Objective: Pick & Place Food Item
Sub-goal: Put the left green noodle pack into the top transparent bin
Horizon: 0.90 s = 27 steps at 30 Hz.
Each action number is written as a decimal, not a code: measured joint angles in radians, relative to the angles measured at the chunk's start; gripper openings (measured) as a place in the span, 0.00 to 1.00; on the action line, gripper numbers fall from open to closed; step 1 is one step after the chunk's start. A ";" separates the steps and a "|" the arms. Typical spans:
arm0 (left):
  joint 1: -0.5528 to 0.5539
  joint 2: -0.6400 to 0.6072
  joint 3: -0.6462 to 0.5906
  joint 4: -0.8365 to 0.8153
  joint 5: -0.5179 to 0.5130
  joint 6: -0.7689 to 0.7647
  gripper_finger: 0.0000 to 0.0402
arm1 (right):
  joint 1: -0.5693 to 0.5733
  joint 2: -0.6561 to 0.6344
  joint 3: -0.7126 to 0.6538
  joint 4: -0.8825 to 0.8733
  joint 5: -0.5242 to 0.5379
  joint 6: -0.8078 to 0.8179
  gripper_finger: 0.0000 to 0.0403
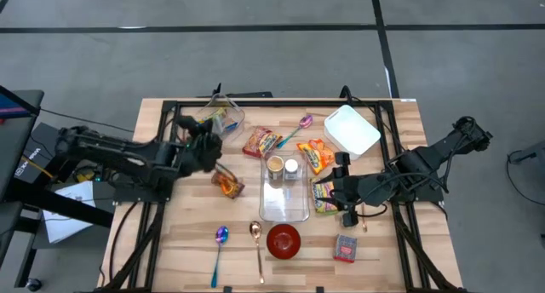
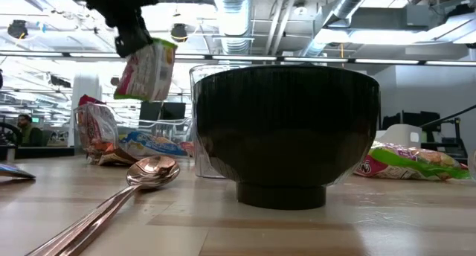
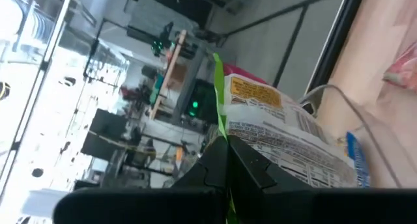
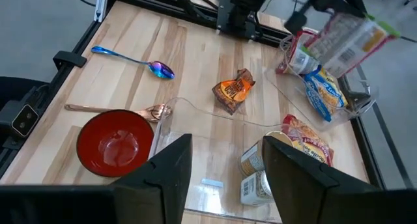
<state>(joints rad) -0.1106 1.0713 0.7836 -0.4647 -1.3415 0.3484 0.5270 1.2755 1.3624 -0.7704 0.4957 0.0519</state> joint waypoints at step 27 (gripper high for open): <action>0.509 0.016 -0.231 0.718 0.433 0.568 0.00 | 0.004 0.000 0.000 -0.008 0.000 0.001 0.45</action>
<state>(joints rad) 0.3980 1.0870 0.5525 0.2537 -0.9089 0.9160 0.5308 1.2755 1.3624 -0.7780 0.4953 0.0525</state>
